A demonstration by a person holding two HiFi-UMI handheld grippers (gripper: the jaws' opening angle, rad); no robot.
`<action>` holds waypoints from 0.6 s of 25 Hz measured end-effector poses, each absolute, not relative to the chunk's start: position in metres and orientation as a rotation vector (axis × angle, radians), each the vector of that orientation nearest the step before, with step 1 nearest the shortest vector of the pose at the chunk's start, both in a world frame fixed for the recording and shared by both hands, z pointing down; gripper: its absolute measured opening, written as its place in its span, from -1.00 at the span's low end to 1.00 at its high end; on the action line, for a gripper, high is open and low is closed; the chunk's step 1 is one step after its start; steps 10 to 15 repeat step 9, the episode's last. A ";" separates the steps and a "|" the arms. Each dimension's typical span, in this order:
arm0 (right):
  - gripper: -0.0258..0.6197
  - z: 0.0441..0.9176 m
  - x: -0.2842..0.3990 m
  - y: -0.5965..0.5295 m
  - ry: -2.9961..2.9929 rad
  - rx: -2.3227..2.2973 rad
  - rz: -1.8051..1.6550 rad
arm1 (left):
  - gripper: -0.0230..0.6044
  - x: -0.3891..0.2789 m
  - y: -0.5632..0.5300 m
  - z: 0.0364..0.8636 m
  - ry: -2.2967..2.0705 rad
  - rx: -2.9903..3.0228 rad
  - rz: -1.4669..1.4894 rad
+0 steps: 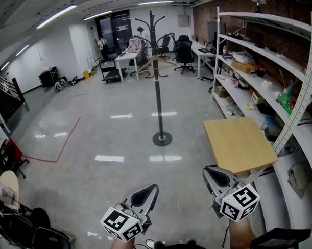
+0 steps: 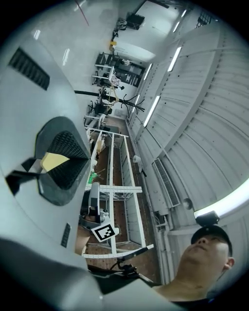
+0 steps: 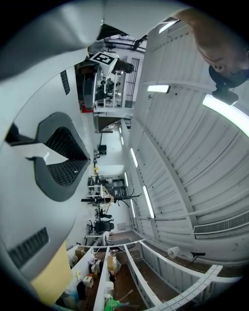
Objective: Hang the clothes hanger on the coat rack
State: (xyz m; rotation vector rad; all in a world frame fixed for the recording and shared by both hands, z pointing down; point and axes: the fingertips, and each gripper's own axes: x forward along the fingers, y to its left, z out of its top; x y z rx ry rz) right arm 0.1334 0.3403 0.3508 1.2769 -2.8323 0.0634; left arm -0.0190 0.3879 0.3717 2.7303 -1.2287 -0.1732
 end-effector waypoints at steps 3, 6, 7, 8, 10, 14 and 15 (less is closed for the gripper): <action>-0.90 0.350 0.138 0.344 -2.840 1.278 0.061 | -0.93 -0.014 0.393 0.367 -1.235 2.739 -0.166; -0.90 0.346 0.145 0.348 -2.840 1.277 0.036 | -0.93 -0.007 0.395 0.367 -1.234 2.730 -0.178; -0.90 0.345 0.149 0.348 -2.837 1.286 0.032 | -0.93 -0.004 0.395 0.366 -1.230 2.732 -0.178; -0.90 0.345 0.152 0.347 -2.835 1.297 0.031 | -0.93 -0.001 0.395 0.366 -1.224 2.736 -0.176; -0.90 0.344 0.156 0.347 -2.834 1.308 0.032 | -0.93 0.002 0.395 0.365 -1.219 2.741 -0.175; -0.90 0.344 0.156 0.347 -2.834 1.308 0.032 | -0.93 0.002 0.395 0.365 -1.219 2.741 -0.175; -0.90 0.344 0.156 0.347 -2.834 1.308 0.032 | -0.93 0.002 0.395 0.365 -1.219 2.741 -0.175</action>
